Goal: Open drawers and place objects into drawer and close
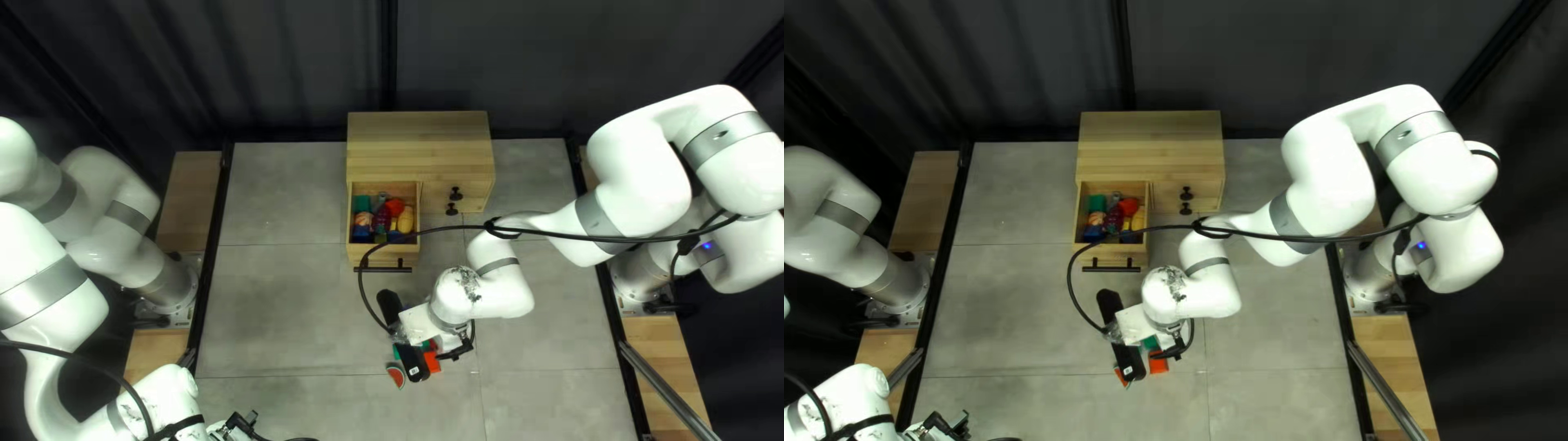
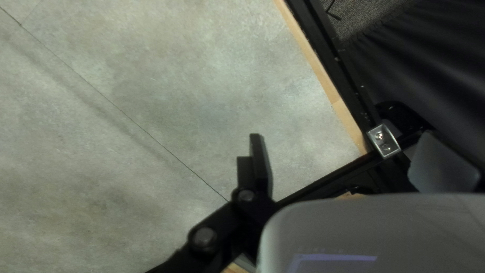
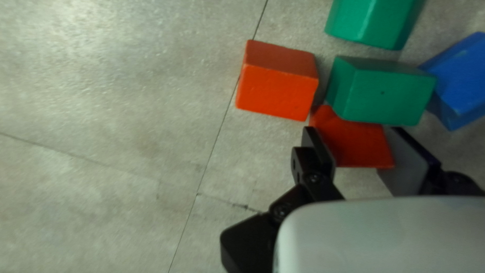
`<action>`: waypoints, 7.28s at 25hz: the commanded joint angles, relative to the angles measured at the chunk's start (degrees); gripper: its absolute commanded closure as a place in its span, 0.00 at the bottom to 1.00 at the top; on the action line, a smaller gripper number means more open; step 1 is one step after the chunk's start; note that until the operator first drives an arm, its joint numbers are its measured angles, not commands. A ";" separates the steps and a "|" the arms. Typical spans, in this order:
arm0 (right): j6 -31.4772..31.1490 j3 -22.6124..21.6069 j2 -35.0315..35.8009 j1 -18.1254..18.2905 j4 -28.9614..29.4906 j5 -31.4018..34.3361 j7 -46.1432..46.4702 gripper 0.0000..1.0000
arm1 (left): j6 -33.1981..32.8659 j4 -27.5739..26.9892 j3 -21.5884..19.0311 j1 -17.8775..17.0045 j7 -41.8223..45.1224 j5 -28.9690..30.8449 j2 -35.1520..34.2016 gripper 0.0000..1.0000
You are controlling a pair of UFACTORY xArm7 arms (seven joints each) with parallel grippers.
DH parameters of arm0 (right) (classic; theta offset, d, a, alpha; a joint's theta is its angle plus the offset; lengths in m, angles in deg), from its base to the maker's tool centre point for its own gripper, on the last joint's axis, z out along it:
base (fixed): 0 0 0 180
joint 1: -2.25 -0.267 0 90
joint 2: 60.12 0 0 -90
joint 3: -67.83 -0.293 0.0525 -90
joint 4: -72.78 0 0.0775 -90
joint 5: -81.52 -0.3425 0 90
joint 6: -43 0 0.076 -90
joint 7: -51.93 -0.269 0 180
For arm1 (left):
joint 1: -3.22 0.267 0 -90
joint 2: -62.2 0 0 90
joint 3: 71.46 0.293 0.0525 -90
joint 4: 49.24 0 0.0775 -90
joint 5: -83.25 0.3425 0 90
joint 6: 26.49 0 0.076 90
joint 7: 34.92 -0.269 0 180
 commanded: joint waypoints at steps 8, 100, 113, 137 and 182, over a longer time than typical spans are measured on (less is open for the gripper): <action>-14.43 4.77 -14.98 4.30 2.36 8.50 5.16 0.98 | 0.00 0.00 0.00 0.00 0.00 0.00 0.00 0.00; 9.49 -5.91 9.57 4.33 2.37 -8.91 12.23 0.00 | 0.00 0.00 0.00 0.00 0.00 0.00 0.00 0.00; 8.90 -5.91 11.22 2.86 4.63 -8.32 10.05 0.00 | 0.00 0.00 0.00 0.00 0.00 0.00 0.00 0.00; 4.81 -3.41 14.29 -1.04 9.01 -7.01 -1.44 0.98 | 0.00 0.00 0.00 0.00 0.00 0.00 0.00 0.00; -5.07 11.61 6.68 9.98 20.58 14.49 -2.74 0.00 | 0.00 0.00 0.00 0.00 0.00 0.00 0.00 0.00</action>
